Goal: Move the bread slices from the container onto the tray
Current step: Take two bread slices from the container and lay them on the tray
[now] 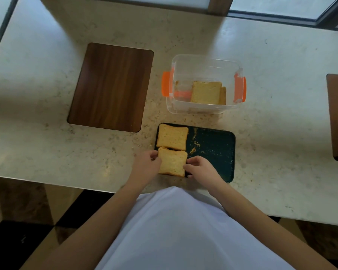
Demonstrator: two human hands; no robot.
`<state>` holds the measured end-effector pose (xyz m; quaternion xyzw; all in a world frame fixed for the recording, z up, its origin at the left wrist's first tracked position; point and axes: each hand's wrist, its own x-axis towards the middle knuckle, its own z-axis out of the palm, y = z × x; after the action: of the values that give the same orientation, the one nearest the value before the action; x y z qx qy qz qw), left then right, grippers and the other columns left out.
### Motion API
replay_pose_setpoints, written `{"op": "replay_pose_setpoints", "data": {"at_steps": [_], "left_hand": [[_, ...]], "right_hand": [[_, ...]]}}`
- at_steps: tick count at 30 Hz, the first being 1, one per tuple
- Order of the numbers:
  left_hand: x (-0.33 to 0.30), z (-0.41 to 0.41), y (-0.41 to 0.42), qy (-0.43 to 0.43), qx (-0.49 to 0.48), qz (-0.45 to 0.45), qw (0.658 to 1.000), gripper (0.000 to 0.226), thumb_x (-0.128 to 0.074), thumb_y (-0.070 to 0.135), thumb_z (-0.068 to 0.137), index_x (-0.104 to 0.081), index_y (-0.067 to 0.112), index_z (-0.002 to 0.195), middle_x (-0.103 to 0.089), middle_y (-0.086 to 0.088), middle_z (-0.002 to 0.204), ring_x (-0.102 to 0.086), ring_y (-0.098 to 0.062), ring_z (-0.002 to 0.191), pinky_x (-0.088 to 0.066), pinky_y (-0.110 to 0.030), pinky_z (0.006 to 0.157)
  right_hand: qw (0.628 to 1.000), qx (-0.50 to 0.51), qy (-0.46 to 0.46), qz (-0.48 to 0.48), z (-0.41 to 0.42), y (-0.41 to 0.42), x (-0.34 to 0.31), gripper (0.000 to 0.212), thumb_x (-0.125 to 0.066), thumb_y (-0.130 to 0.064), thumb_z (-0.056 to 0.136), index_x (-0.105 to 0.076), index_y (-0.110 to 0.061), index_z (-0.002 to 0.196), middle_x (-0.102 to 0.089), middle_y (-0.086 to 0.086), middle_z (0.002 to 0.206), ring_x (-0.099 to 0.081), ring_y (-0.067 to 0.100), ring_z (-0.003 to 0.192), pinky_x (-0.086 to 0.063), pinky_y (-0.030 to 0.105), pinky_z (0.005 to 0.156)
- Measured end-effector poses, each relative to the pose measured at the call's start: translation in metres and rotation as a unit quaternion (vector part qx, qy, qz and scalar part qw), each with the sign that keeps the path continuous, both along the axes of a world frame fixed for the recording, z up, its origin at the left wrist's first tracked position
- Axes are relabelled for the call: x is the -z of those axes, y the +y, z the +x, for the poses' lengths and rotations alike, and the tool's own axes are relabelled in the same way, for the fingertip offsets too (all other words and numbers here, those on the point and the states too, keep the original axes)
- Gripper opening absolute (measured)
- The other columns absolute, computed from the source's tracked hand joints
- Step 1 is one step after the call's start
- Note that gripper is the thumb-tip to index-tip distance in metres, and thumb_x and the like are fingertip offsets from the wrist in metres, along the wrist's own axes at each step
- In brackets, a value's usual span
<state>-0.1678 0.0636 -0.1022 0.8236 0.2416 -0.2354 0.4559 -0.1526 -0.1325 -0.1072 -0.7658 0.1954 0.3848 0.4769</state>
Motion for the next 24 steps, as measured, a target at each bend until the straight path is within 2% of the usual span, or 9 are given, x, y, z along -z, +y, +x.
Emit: {"op": "replay_pose_setpoints", "data": {"at_steps": [2, 3, 5, 8, 12, 13, 16, 19, 24], "left_hand": [[0.002, 0.000, 0.001, -0.005, 0.036, 0.015, 0.999, 0.016, -0.056, 0.010, 0.093, -0.062, 0.023, 0.085, -0.056, 0.001, 0.077, -0.049, -0.013, 0.067, -0.039, -0.027, 0.065], [0.004, 0.000, 0.001, -0.003, 0.051, 0.019, 0.998, 0.018, -0.056, 0.009, 0.091, -0.053, 0.019, 0.077, -0.050, -0.003, 0.071, -0.044, -0.015, 0.063, -0.036, -0.030, 0.062], [0.004, -0.001, 0.002, -0.001, 0.068, 0.028, 0.997, 0.020, -0.055, 0.008, 0.089, -0.048, 0.007, 0.070, -0.041, -0.004, 0.064, -0.035, -0.015, 0.057, -0.028, -0.031, 0.056], [0.004, 0.001, 0.002, -0.012, 0.096, 0.061, 0.993, 0.026, -0.056, 0.010, 0.089, -0.044, 0.012, 0.066, -0.044, -0.001, 0.065, -0.041, -0.018, 0.059, -0.029, -0.032, 0.053], [0.005, 0.000, 0.000, -0.023, 0.167, 0.149, 0.974, 0.011, -0.058, 0.016, 0.093, -0.056, 0.007, 0.088, -0.056, -0.010, 0.093, -0.049, -0.022, 0.084, -0.036, -0.031, 0.067], [0.007, -0.001, 0.000, -0.028, 0.186, 0.167, 0.968, 0.013, -0.061, 0.017, 0.093, -0.057, 0.006, 0.100, -0.056, -0.012, 0.105, -0.049, -0.023, 0.092, -0.037, -0.029, 0.074], [0.013, -0.003, 0.000, -0.039, 0.220, 0.189, 0.956, 0.048, -0.071, 0.019, 0.090, -0.048, 0.007, 0.130, -0.052, -0.015, 0.130, -0.050, -0.028, 0.114, -0.041, -0.031, 0.088], [0.015, -0.003, 0.002, -0.055, 0.225, 0.191, 0.954, 0.061, -0.078, 0.025, 0.084, -0.047, 0.009, 0.134, -0.051, -0.015, 0.133, -0.051, -0.029, 0.116, -0.043, -0.033, 0.090], [0.018, -0.004, 0.008, -0.072, 0.263, 0.216, 0.938, 0.077, -0.084, 0.040, 0.075, -0.046, 0.012, 0.136, -0.053, -0.013, 0.130, -0.052, -0.028, 0.114, -0.048, -0.037, 0.090]], "right_hand": [[1.000, -0.006, -0.004, -0.012, 0.001, 0.003, 0.001, 0.033, -0.068, -0.023, 0.092, -0.060, -0.017, 0.123, -0.065, -0.002, 0.110, -0.064, 0.017, 0.100, -0.056, 0.041, 0.092], [1.000, -0.008, -0.002, -0.012, 0.001, 0.004, 0.002, 0.033, -0.068, -0.024, 0.092, -0.060, -0.016, 0.123, -0.064, -0.002, 0.110, -0.064, 0.017, 0.101, -0.055, 0.042, 0.093], [1.000, -0.010, 0.002, -0.012, 0.002, 0.006, 0.003, 0.034, -0.068, -0.024, 0.092, -0.059, -0.016, 0.124, -0.064, -0.002, 0.110, -0.064, 0.018, 0.101, -0.055, 0.044, 0.093], [1.000, -0.013, 0.003, -0.014, 0.002, 0.008, 0.004, 0.035, -0.068, -0.026, 0.092, -0.059, -0.016, 0.124, -0.064, -0.002, 0.111, -0.064, 0.018, 0.101, -0.055, 0.043, 0.093], [1.000, -0.019, 0.006, -0.015, 0.003, 0.010, 0.007, 0.037, -0.071, -0.026, 0.089, -0.059, -0.015, 0.123, -0.064, -0.001, 0.111, -0.065, 0.017, 0.100, -0.056, 0.042, 0.092], [1.000, -0.022, 0.002, -0.020, 0.003, 0.010, 0.009, 0.038, -0.073, -0.025, 0.088, -0.059, -0.016, 0.122, -0.065, -0.001, 0.110, -0.064, 0.016, 0.099, -0.056, 0.040, 0.091], [0.997, -0.049, -0.024, -0.051, 0.001, 0.011, 0.015, 0.042, -0.079, -0.025, 0.083, -0.058, -0.018, 0.118, -0.065, -0.001, 0.108, -0.062, 0.010, 0.093, -0.054, 0.029, 0.078], [0.992, -0.085, -0.043, -0.083, -0.001, 0.011, 0.018, 0.053, -0.083, -0.030, 0.078, -0.054, -0.021, 0.120, -0.063, -0.006, 0.101, -0.060, 0.006, 0.086, -0.045, 0.021, 0.062], [0.970, -0.171, -0.101, -0.138, -0.004, 0.008, 0.017, 0.071, -0.084, -0.040, 0.073, -0.043, -0.025, 0.129, -0.061, -0.009, 0.104, -0.060, 0.008, 0.087, -0.051, 0.027, 0.066]]}}
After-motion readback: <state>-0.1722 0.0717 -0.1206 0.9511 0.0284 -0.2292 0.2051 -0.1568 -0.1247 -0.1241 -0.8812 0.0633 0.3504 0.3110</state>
